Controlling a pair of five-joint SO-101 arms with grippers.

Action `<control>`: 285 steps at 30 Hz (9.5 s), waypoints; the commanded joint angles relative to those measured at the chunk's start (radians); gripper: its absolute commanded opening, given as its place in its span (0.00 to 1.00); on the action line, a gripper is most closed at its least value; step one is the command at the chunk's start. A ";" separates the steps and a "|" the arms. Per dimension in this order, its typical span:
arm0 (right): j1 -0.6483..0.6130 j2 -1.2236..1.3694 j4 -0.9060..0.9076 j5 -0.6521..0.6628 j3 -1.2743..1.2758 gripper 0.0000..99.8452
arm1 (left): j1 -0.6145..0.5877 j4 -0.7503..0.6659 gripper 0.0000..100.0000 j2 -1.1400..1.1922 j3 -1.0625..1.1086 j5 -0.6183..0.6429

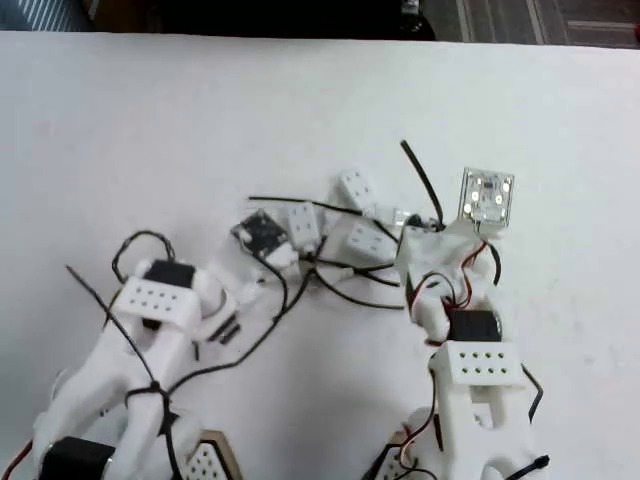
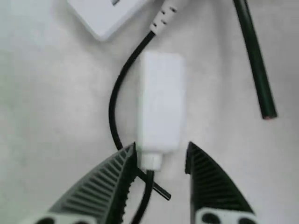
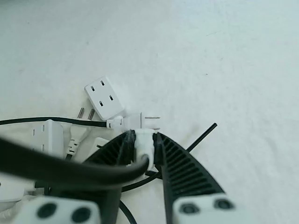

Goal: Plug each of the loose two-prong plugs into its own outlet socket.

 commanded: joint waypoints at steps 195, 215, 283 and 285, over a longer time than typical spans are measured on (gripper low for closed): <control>-0.717 0.673 0.116 0.166 -0.402 0.02 | -0.625 -0.087 0.30 -0.561 0.112 0.258; -0.625 0.254 0.406 0.164 -0.397 0.14 | -0.588 0.529 0.29 -0.561 -0.649 0.095; -0.209 0.222 0.343 0.166 -0.354 0.13 | 0.153 -0.060 0.04 0.332 -0.282 -0.086; -0.209 0.222 0.343 0.166 -0.353 0.13 | 0.151 -0.058 0.02 0.332 -0.287 -0.086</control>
